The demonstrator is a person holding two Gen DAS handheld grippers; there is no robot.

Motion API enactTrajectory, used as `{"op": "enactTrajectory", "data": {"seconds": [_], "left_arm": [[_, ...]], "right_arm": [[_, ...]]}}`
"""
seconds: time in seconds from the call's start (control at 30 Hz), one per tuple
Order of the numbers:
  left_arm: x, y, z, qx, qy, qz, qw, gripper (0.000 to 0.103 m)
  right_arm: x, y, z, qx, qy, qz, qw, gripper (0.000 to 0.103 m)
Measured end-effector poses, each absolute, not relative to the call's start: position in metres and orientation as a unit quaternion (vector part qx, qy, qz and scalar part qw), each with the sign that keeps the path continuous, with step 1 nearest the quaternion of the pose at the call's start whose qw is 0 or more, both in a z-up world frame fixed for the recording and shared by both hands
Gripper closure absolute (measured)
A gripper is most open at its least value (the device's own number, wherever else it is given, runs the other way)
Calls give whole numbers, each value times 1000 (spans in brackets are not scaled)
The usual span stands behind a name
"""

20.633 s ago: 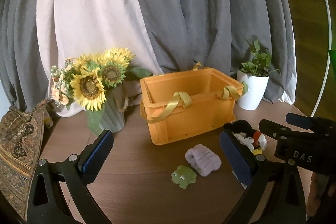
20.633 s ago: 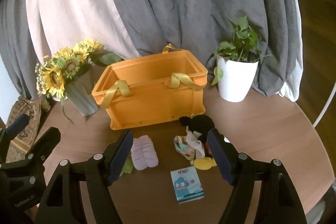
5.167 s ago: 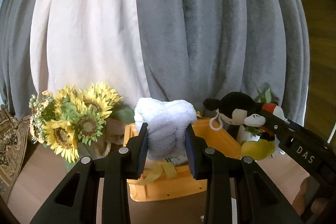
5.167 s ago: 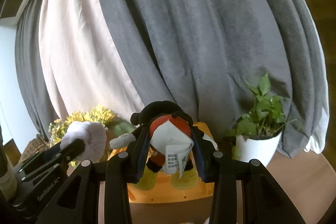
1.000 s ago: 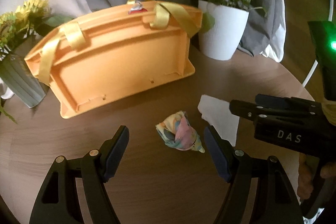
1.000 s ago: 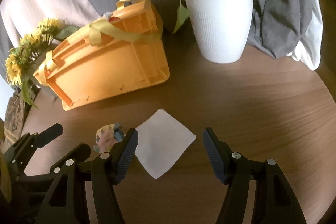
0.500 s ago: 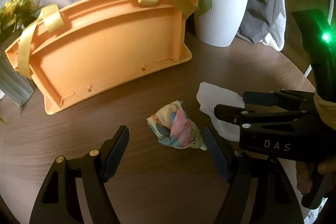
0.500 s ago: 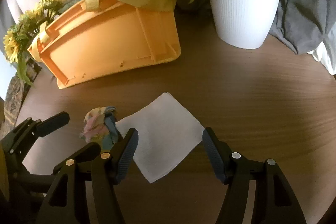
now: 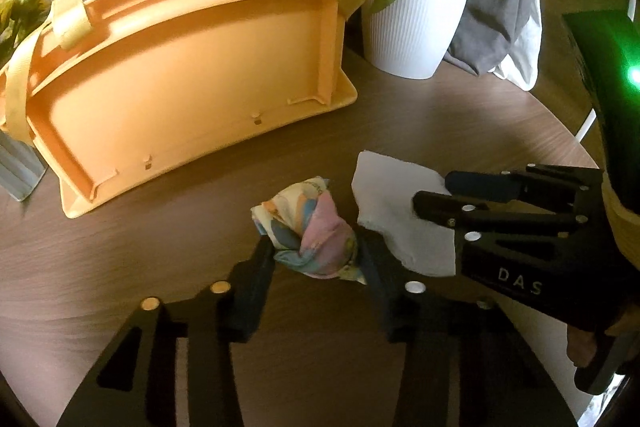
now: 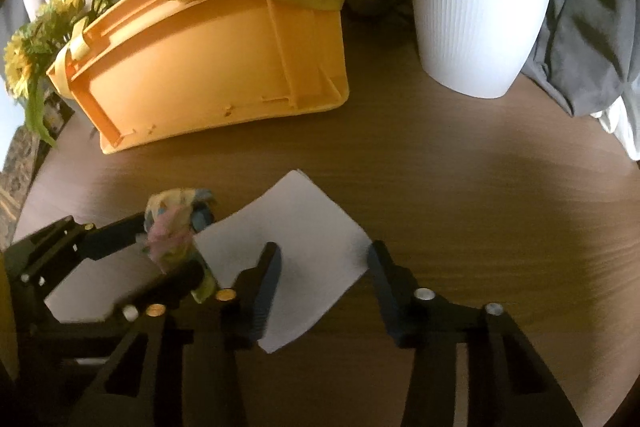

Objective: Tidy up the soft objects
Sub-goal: 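Grasp the floral scarf with the left tool while the right tool grasps the white napkin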

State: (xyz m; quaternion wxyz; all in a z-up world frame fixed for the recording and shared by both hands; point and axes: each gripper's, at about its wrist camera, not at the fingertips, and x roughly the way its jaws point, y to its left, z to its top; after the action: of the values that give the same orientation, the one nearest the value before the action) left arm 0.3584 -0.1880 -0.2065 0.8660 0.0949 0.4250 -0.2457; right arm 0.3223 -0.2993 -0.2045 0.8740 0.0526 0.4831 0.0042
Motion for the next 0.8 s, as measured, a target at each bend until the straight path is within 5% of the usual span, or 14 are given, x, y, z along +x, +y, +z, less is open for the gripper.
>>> {"op": "enactTrajectory", "data": {"seconds": [0.13,0.23,0.8], "left_arm": [[358,-189,-207,99,422,-245,867,64],[358,-188,-206,100,420,-243,868,64],[349,-173,-178,71,397,-223,887,65]], "right_arm": [[319,-302,-205,47,481,-4,876,89],[319,-303,-205,58,480,-6,875,93],[307,-293,-175,66,451,-4,890,94]]}}
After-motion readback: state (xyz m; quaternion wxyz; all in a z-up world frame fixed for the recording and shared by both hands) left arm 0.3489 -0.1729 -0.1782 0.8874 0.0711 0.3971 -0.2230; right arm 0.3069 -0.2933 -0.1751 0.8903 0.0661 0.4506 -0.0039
